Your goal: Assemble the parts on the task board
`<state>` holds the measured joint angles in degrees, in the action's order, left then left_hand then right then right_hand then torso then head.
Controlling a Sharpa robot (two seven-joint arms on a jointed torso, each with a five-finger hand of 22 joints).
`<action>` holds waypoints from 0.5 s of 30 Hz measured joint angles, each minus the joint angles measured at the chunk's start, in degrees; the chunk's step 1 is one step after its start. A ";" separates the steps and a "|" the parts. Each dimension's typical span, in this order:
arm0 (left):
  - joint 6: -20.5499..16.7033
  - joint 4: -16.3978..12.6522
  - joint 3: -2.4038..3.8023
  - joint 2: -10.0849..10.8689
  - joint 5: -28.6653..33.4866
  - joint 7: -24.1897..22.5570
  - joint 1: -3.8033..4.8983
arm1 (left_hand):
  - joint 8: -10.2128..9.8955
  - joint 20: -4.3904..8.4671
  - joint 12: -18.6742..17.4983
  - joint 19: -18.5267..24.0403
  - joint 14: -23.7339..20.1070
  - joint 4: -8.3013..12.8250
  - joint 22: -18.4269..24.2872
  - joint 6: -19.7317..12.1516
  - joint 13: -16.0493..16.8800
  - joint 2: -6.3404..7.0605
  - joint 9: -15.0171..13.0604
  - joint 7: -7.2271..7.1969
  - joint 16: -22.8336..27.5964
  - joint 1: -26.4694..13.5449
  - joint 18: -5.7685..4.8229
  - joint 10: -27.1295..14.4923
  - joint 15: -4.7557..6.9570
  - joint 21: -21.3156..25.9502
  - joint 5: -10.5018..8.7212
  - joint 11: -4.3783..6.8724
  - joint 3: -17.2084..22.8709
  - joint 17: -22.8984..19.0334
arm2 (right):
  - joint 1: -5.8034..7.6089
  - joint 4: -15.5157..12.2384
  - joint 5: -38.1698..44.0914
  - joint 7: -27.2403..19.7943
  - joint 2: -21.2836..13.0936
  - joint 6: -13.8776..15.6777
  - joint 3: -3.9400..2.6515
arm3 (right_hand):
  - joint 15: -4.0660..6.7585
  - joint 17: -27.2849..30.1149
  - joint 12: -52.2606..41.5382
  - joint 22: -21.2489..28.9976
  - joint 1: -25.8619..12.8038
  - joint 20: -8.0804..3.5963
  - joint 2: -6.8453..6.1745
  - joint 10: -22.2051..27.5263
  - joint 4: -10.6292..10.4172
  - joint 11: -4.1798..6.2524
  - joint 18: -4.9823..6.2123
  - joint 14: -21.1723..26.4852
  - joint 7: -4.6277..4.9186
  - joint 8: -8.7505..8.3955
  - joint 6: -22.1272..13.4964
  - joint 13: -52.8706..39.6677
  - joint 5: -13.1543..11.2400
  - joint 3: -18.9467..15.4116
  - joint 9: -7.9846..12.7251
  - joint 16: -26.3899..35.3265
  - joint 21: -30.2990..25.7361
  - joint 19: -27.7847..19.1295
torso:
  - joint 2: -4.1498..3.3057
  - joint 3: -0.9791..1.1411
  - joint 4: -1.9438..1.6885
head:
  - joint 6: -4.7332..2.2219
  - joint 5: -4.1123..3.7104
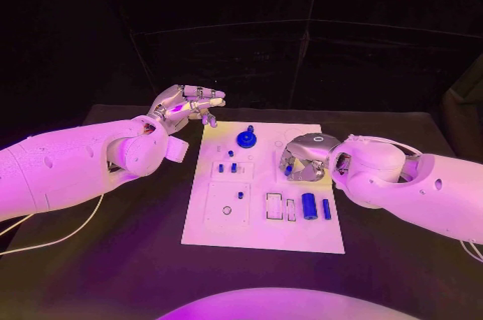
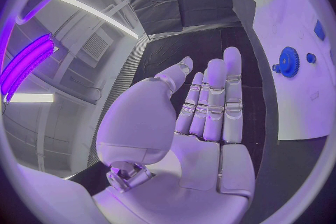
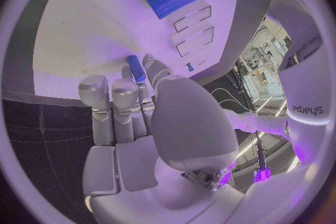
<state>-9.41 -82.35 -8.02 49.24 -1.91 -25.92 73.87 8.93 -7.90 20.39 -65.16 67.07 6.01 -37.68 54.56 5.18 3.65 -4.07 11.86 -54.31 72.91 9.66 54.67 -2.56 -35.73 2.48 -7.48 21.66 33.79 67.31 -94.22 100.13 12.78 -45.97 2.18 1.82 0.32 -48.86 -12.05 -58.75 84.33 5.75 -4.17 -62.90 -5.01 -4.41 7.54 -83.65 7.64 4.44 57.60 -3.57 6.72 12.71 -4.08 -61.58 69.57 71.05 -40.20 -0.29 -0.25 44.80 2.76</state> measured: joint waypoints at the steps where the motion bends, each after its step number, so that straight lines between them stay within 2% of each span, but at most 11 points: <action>1: 0.01 0.00 0.00 0.00 0.00 0.00 0.00 | 0.00 0.00 0.00 0.00 0.00 0.00 0.00 0.00 0.00 0.00 0.00 0.00 0.00 0.00 0.00 0.00 0.00 0.00 0.00 0.00 0.00 0.00 | 0.00 0.08 0.00 -0.01 0.06 -0.05 0.00 | 0.00 -0.60 0.30 -0.68 0.26 0.02 0.46 -0.52 0.05 0.09 0.00 0.00 0.06 0.20 0.70 0.02 -0.95 0.76 -0.09 -0.53 0.51 0.50 | 0.00 0.00 0.00 | 0.01 -0.03; 3: 0.02 0.01 0.00 -0.01 0.00 0.00 0.00 | 0.00 0.00 0.00 0.00 0.00 0.00 0.00 0.00 0.00 0.00 0.00 0.00 0.00 0.00 0.00 0.00 0.00 0.00 0.00 0.00 0.00 0.00 | 0.00 0.25 0.01 -0.02 0.17 -0.07 -0.01 | 0.00 -1.71 0.33 -1.91 0.64 -0.10 0.96 -1.34 0.17 0.12 -0.91 0.00 0.09 0.38 1.68 0.04 -2.24 2.09 -0.16 -1.52 1.41 1.08 | 0.00 0.00 0.00 | 0.07 -0.08; 7: 0.03 0.03 0.00 -0.01 0.00 0.01 0.00 | 0.00 0.00 0.00 0.00 0.00 0.00 0.00 0.00 0.00 0.00 0.00 0.00 0.00 0.00 0.00 0.00 0.00 0.00 0.00 0.00 0.00 0.00 | -0.03 0.45 0.11 0.07 0.29 0.19 0.01 | 0.20 -3.80 0.78 -4.83 1.41 -0.25 2.06 -3.26 0.59 0.22 -0.90 -0.20 0.00 1.18 3.72 0.02 -3.52 5.04 -0.40 -3.34 3.57 3.01 | 0.00 0.00 0.00 | 0.14 -0.12; 9: 0.03 0.03 0.00 -0.01 0.00 0.01 0.00 | 0.00 0.00 0.00 0.00 0.00 0.00 -0.01 0.00 0.00 0.00 0.00 0.00 0.00 0.00 0.00 0.00 0.00 0.00 0.00 0.00 0.00 0.00 | -0.12 0.47 0.31 0.18 0.32 0.73 0.06 | 0.41 -4.56 1.07 -6.24 1.78 -0.63 2.40 -3.89 1.38 -0.22 -1.10 -0.40 -0.03 1.50 4.65 -0.07 -3.73 7.24 -0.44 -4.13 4.62 3.45 | 0.00 0.00 0.00 | 0.18 -0.12; 10: 0.04 0.03 0.00 -0.01 0.00 0.01 0.00 | 0.00 0.00 0.00 0.00 0.00 0.00 -0.01 0.00 0.00 0.00 0.00 0.00 0.00 0.00 0.00 0.00 0.00 0.00 0.00 0.00 0.00 0.00 | -0.16 0.46 0.43 0.22 0.33 1.05 0.08 | 0.41 -4.77 1.29 -6.73 1.86 -0.63 2.47 -4.10 1.82 -0.42 -1.79 -0.41 -0.01 1.50 4.91 -0.11 -3.76 8.23 -0.44 -4.35 4.97 3.85 | 0.00 0.00 0.00 | 0.19 -0.12; 12: 0.04 0.04 0.00 -0.01 0.00 0.02 0.00 | 0.00 0.00 0.00 0.00 0.00 0.00 -0.01 0.00 0.00 0.00 0.00 0.00 0.00 0.00 0.00 0.00 0.00 0.00 0.00 0.00 0.00 0.00 | -0.25 0.37 0.72 0.28 0.32 1.96 0.15 | 0.41 -5.03 1.63 -7.45 1.87 -0.52 2.48 -4.48 2.55 -0.81 -1.80 -0.41 -0.01 1.50 5.03 -0.40 -4.08 9.98 -0.45 -4.49 5.59 3.93 | 0.00 0.01 0.00 | 0.20 -0.13; 15: 0.05 0.05 0.00 -0.01 0.00 0.02 -0.01 | 0.00 0.00 0.00 0.00 0.00 0.00 -0.01 0.00 0.00 0.00 0.00 0.00 0.00 0.00 0.00 0.00 0.00 0.00 0.00 0.00 0.00 0.01 | -0.31 0.13 1.12 0.34 0.16 3.30 0.18 | 0.40 -5.37 2.34 -8.26 1.93 -0.73 2.54 -4.89 2.59 -1.22 -1.79 -0.41 0.09 1.45 5.55 -0.38 -4.17 11.73 -0.43 -4.95 6.12 4.13 | 0.01 0.02 0.00 | 0.25 -0.15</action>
<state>-9.37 -82.30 -8.02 49.23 -1.91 -25.90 73.86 8.93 -7.90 20.39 -65.16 67.07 6.01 -37.69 54.56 5.18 3.65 -4.07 11.86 -54.31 72.91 9.66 54.67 -2.56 -35.73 2.48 -7.48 21.67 33.80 67.00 -94.09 101.25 13.13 -45.81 5.47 2.00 0.73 -54.23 -9.72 -67.01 86.25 5.02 -1.64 -67.79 -2.41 -5.63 5.75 -84.05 7.73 5.90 63.15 -3.95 2.55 24.44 -4.51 -66.54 75.68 75.17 -40.19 -0.27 -0.25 45.05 2.61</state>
